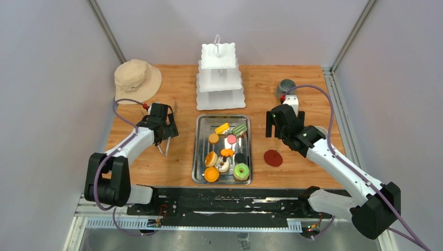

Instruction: Serve the afternoon tea

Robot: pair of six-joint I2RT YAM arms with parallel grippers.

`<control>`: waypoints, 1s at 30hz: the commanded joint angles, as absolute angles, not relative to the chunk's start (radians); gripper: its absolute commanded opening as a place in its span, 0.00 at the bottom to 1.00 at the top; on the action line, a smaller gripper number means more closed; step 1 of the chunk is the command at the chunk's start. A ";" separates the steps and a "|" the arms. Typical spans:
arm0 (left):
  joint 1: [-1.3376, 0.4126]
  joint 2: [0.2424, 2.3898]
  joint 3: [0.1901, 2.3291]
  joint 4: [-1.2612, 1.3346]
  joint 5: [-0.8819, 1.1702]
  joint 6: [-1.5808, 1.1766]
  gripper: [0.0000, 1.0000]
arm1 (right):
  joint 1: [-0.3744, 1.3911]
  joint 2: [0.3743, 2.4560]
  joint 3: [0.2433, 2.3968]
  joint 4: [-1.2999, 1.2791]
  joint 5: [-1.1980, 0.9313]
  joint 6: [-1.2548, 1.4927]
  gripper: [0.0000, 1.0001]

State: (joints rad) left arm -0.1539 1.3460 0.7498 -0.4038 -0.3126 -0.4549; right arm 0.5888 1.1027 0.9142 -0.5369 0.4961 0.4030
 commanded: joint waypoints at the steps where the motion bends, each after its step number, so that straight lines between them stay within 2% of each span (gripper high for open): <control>1: -0.156 1.364 0.734 -0.358 -0.331 -0.487 0.98 | 0.595 1.059 0.897 -0.547 0.499 0.395 0.90; 16: -0.110 1.501 0.748 -0.282 -0.288 -0.448 0.98 | 0.594 1.026 0.878 -0.553 0.506 0.381 0.90; 27: -0.043 1.635 0.839 -0.299 -0.149 -0.383 0.99 | 0.594 1.019 0.871 -0.557 0.505 0.379 0.90; 30: -0.043 1.655 0.830 -0.282 -0.116 -0.381 0.89 | 0.594 1.025 0.872 -0.557 0.504 0.382 0.90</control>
